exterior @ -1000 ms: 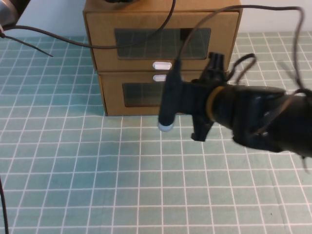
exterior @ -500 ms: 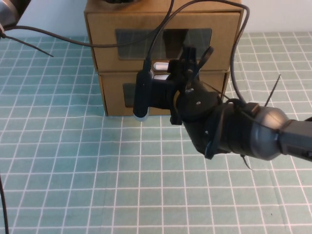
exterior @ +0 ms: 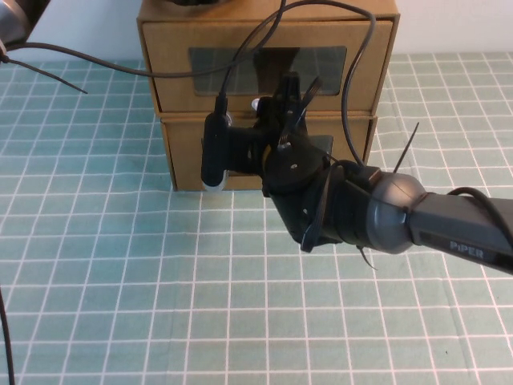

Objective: Open the shoe box
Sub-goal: 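Pull the top drawer of the cardboard box fully open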

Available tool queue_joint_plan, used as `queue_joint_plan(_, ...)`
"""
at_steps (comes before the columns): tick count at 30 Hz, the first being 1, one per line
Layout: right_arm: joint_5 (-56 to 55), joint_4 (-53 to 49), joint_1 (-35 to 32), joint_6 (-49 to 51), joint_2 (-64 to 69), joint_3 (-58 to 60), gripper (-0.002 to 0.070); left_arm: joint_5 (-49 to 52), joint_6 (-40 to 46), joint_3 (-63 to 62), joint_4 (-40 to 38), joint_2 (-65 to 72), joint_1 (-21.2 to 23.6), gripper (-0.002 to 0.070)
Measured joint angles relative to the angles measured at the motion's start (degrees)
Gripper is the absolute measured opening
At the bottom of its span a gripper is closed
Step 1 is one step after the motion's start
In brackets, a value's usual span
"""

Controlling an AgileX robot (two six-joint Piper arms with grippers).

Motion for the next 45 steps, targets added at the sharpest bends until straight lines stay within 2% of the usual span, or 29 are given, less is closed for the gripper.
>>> queue_joint_plan(2, 0.14, -0.12, 0.0, -0.09, 0.03, -0.2, 0.0232, 0.0, 0.0, 0.0, 0.0, 0.0, 0.0, -0.0004)
queue_joint_plan(6, 1.6, -0.78, 0.0, -0.21, 0.03, -0.45, 0.006, 0.0, 0.0, 0.0, -0.09, 0.13, 0.0, -0.0004)
queue_joint_plan(8, 2.17, -0.86, 0.0, -0.21, 0.03, -0.45, 0.0027, 0.0, 0.0, 0.0, -0.22, 0.13, 0.0, -0.0004)
queue_joint_plan(19, 4.09, -0.73, 2.03, -0.62, -1.08, 1.5, 0.0011, 0.14, -0.38, -0.12, -1.58, 0.58, 0.58, -0.0004)
queue_joint_plan(26, 4.77, -1.97, 5.87, 0.7, -7.14, 11.97, 0.001, 0.27, -0.38, -0.12, -1.92, 0.58, 0.57, -0.0004)
queue_joint_plan(30, 5.72, -2.07, 10.43, 4.44, -12.06, 20.03, 0.001, 0.27, -0.38, -0.12, -1.92, 0.58, 0.57, -0.0004)
queue_joint_plan(37, 7.71, 1.1, 18.1, 8.96, -17.2, 28.45, 0.0006, 0.27, -0.38, -0.12, -2.02, 0.58, 0.59, -0.0004)
queue_joint_plan(42, 8.1, 5.07, 18.69, 10.08, -17.29, 29.28, -0.0009, 0.37, -0.42, -0.12, -2.23, 0.58, 0.59, -0.0004)
queue_joint_plan(45, 8.95, 8.13, 18.69, 10.08, -17.29, 28.73, 0.0006, 0.48, -0.42, -0.12, -2.36, 0.58, 0.69, -0.0004)
